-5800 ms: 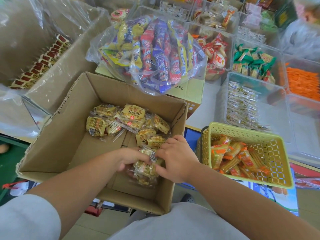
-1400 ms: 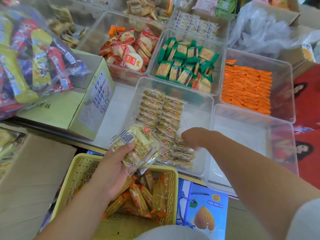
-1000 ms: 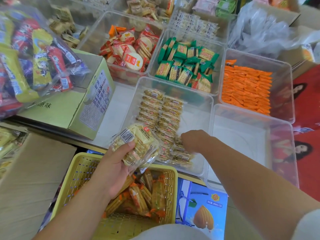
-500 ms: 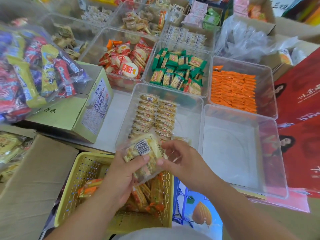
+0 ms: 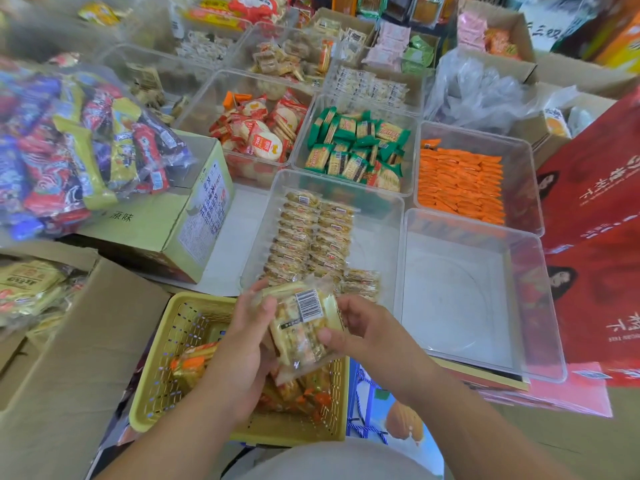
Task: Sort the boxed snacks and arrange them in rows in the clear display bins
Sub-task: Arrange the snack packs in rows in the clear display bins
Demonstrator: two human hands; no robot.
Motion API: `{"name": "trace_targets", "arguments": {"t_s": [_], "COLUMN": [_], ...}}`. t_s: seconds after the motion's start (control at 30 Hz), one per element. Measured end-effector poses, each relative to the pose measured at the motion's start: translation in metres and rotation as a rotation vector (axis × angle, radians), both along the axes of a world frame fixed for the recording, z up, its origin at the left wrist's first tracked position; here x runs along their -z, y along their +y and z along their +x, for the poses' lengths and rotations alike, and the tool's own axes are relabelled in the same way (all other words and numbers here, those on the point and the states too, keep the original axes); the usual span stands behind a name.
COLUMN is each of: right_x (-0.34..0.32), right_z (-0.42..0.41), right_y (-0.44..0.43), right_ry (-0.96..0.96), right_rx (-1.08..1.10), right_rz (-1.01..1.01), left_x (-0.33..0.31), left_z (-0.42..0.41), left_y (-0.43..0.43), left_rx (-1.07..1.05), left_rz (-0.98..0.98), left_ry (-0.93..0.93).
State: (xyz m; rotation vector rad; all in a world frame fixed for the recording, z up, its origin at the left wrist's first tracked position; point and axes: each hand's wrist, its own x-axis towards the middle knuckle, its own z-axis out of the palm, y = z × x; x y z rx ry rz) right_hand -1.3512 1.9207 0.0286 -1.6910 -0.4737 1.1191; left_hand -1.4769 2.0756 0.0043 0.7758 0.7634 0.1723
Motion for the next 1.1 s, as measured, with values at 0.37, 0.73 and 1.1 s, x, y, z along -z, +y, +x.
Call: {"name": "trace_targets", "arguments": {"t_s": [0.37, 0.73, 1.1], "right_x": [-0.010, 0.006, 0.021], "right_z": [0.010, 0.015, 0.024], "right_y": [-0.011, -0.018, -0.007], "right_ry": [-0.737, -1.167, -0.736], "right_rx": [0.101, -0.102, 0.056], "right_rz": [0.192, 0.006, -0.245], "left_x": [0.011, 0.011, 0.018], "left_z": [-0.001, 0.012, 0.040], "left_y": [0.006, 0.000, -0.002], "left_rx": [-0.108, -0.018, 0.123], "left_rz": [-0.018, -0.026, 0.196], "left_ry": [0.058, 0.076, 0.170]}}
